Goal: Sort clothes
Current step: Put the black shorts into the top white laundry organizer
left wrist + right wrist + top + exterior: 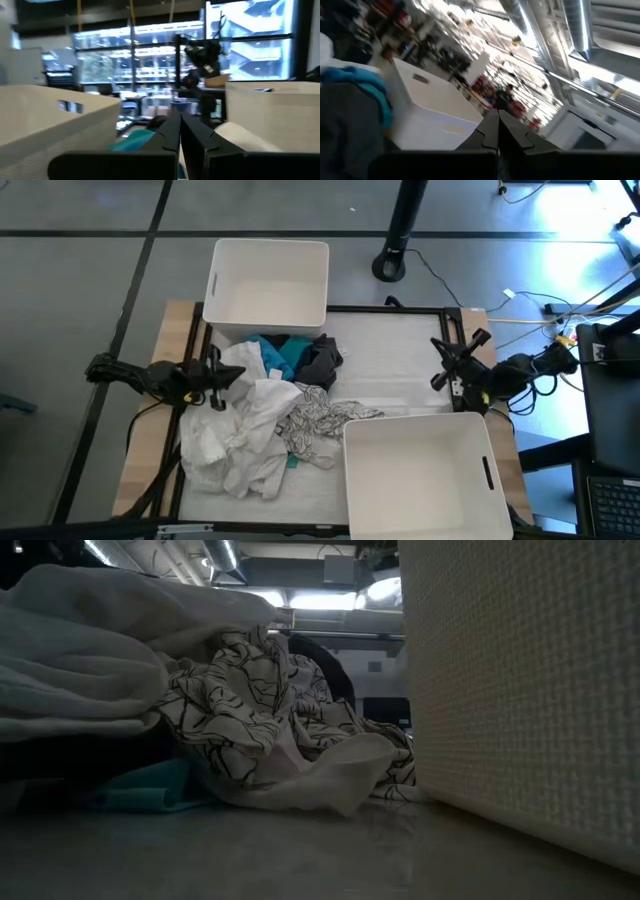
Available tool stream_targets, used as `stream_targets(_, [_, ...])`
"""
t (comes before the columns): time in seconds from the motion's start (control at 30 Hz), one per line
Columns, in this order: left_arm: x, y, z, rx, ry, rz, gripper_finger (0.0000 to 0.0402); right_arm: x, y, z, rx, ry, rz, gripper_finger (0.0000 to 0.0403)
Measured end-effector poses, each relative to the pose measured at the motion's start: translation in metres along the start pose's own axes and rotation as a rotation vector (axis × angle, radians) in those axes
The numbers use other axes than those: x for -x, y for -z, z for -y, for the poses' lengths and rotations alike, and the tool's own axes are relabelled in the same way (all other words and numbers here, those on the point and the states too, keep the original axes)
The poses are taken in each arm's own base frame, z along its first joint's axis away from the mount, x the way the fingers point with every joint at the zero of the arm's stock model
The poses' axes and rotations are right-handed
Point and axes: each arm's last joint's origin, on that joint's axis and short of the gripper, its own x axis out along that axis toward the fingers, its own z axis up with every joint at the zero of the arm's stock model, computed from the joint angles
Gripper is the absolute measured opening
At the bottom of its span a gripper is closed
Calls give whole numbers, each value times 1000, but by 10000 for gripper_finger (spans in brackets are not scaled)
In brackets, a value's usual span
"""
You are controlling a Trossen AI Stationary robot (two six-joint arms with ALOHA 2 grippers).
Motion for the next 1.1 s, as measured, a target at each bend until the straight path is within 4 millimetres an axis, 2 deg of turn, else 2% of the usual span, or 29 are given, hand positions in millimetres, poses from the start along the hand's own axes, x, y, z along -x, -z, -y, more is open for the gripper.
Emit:
stream_targets(0.17, [-1, -4, -6, -35, -118, 25, 4, -25, -31, 4, 52, 22, -75, 5])
stream_targets(0.37, [-2, 0, -7, -17, -131, -10, 4, -71, -59, 1, 178, 48, -201, 5])
stream_targets(0.6, [-2, 3, -7, -6, -127, -34, 4, -144, -66, -12, 241, -141, -238, 5])
stream_targets(0.8, [-1, 7, -6, -25, -121, -67, 4, -203, -59, -35, 256, -344, -267, 5])
stream_targets(0.97, [-1, 9, -6, -37, -118, -87, 4, -238, -57, -58, 279, -397, -297, 5])
stream_targets(1.1, [-1, 10, -6, -41, -117, -94, 4, -256, -53, -77, 292, -436, -309, 13])
